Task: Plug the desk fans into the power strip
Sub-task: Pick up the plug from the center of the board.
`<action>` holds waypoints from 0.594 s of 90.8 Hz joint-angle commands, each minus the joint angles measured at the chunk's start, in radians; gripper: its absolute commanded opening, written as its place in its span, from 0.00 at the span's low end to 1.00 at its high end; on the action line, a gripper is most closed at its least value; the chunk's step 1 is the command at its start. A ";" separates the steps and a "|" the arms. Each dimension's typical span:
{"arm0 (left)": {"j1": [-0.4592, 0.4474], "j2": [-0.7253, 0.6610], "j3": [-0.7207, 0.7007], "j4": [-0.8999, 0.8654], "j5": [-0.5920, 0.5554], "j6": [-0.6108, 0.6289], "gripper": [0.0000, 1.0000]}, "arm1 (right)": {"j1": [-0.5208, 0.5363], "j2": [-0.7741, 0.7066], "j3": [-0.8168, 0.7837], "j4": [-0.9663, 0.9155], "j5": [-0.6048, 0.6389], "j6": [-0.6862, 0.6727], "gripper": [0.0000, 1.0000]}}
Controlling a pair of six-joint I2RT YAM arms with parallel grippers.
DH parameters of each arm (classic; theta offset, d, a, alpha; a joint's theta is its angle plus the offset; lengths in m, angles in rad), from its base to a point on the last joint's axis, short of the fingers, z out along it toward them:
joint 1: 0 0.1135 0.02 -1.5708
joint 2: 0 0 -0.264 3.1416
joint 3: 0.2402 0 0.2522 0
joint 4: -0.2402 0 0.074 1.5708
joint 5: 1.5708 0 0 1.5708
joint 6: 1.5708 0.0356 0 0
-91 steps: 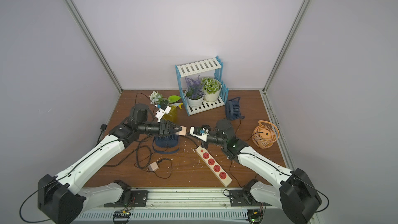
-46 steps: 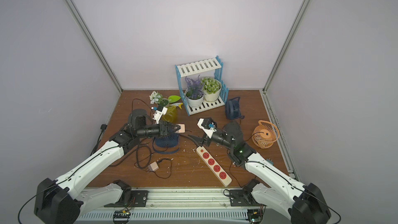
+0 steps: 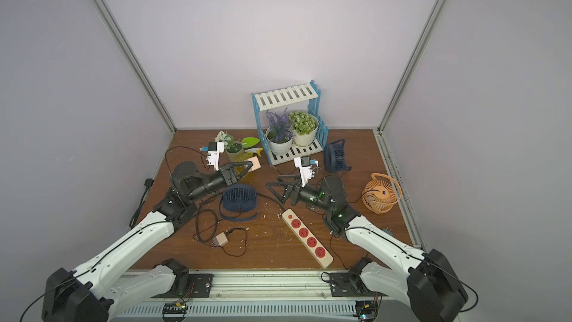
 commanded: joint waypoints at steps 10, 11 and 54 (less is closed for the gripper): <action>-0.025 -0.027 0.069 0.111 0.144 0.024 0.12 | -0.002 0.032 0.101 0.174 -0.176 0.192 0.90; -0.027 -0.028 0.073 0.111 0.148 0.025 0.12 | -0.001 0.034 0.103 0.177 -0.175 0.193 0.90; -0.061 -0.058 0.114 0.130 0.267 0.016 0.13 | -0.039 0.150 0.229 0.392 -0.259 0.263 0.65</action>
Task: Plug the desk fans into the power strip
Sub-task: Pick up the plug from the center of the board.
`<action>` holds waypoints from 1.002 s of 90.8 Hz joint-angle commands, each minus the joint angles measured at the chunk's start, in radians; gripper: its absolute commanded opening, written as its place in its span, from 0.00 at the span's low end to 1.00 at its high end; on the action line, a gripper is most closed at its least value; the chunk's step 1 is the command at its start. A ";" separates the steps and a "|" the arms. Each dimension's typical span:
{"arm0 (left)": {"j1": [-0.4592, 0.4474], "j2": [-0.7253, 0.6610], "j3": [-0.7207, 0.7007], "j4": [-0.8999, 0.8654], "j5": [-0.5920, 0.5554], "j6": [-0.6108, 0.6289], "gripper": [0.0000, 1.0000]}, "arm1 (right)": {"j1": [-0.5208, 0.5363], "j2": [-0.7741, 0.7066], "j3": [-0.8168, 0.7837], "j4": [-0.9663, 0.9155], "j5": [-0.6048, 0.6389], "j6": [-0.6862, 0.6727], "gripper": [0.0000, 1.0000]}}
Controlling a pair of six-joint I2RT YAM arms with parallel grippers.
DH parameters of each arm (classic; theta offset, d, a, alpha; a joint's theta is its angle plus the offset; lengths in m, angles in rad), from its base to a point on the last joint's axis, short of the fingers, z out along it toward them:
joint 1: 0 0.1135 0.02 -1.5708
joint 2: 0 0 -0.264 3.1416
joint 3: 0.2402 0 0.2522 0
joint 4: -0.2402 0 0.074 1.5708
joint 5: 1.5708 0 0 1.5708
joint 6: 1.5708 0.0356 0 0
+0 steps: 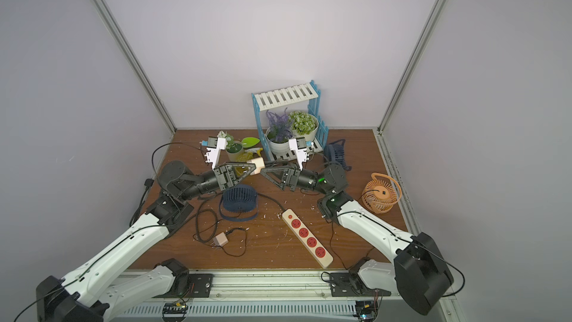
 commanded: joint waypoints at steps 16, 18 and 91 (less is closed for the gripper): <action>-0.013 -0.021 0.030 0.049 0.075 0.011 0.13 | -0.007 0.012 0.028 0.096 -0.055 0.022 0.57; -0.014 -0.021 0.030 0.049 0.076 0.011 0.13 | -0.008 0.011 0.027 0.096 -0.056 0.022 0.57; -0.055 0.016 0.011 0.050 0.058 0.052 0.31 | -0.002 -0.036 -0.020 0.053 -0.094 -0.032 0.00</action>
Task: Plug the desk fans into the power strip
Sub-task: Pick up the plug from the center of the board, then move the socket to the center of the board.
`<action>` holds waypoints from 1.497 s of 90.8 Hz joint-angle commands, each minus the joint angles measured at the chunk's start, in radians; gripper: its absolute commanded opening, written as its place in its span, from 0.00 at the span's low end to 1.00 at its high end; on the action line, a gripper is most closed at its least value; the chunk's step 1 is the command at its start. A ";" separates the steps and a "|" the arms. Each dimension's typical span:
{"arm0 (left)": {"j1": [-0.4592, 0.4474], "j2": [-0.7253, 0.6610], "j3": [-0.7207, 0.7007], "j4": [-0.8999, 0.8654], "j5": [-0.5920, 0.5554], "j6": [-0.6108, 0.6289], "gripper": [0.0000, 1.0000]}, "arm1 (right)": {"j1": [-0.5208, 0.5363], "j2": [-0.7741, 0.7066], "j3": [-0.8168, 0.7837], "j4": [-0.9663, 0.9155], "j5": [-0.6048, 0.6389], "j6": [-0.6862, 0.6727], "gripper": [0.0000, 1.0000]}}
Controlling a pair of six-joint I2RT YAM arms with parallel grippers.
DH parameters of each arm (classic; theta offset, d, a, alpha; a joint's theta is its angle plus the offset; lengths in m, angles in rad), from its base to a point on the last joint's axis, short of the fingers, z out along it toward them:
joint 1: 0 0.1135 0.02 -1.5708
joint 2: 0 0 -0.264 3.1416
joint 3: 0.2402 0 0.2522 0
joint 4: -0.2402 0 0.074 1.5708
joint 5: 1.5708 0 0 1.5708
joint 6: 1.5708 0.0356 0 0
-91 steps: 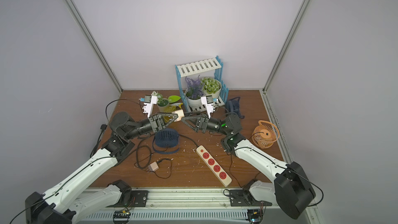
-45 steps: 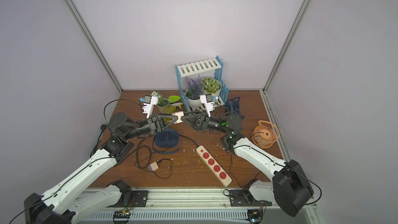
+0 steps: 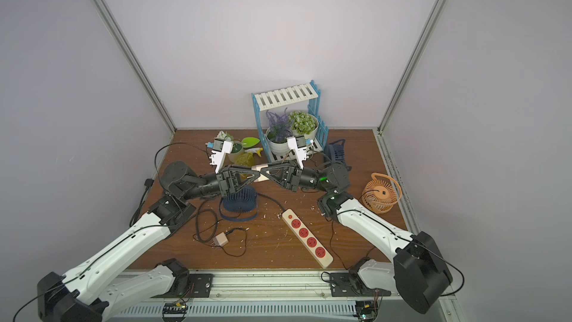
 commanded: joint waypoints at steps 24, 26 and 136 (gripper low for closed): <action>-0.041 -0.013 -0.218 0.025 -0.305 -0.042 0.98 | -0.071 -0.175 -0.097 -0.509 0.179 -0.436 0.00; -0.061 -0.007 -0.234 0.024 -0.335 -0.043 0.99 | -0.073 -0.193 -0.095 -0.592 0.213 -0.479 0.00; -0.437 0.733 0.039 -0.229 -1.067 -0.426 0.71 | -0.131 -0.548 -0.299 -1.140 0.818 -0.756 0.00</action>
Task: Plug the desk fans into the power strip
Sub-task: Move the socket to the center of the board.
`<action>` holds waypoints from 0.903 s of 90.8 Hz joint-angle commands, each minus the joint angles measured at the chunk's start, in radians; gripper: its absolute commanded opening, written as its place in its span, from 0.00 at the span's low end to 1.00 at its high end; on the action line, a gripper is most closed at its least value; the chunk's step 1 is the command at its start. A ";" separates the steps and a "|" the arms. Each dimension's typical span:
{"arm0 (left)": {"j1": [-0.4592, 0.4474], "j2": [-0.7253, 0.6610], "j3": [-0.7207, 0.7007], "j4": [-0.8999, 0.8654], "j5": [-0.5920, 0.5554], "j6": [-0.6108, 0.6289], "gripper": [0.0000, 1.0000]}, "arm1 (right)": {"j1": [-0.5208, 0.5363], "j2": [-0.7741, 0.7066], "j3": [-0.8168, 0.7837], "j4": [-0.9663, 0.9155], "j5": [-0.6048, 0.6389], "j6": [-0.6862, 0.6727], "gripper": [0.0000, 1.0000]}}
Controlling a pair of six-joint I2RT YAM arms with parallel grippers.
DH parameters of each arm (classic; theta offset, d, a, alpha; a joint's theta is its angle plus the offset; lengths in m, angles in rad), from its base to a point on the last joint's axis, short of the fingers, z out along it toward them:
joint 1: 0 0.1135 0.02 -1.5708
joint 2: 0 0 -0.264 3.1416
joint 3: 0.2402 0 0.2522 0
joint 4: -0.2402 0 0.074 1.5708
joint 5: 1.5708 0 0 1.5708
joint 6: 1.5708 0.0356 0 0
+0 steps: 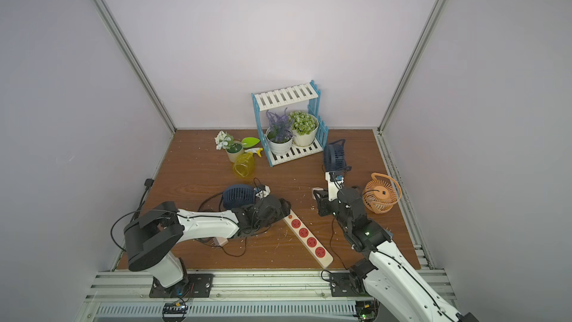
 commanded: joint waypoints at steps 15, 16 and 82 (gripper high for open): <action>0.022 0.121 0.103 -0.013 -0.021 0.024 0.64 | -0.016 0.026 -0.010 0.080 -0.054 0.041 0.00; 0.022 0.123 0.104 -0.013 -0.024 0.026 0.63 | -0.016 0.027 -0.009 0.081 -0.056 0.041 0.00; 0.031 0.185 0.051 0.030 -0.059 -0.033 0.53 | -0.031 0.102 -0.032 0.177 -0.105 0.096 0.00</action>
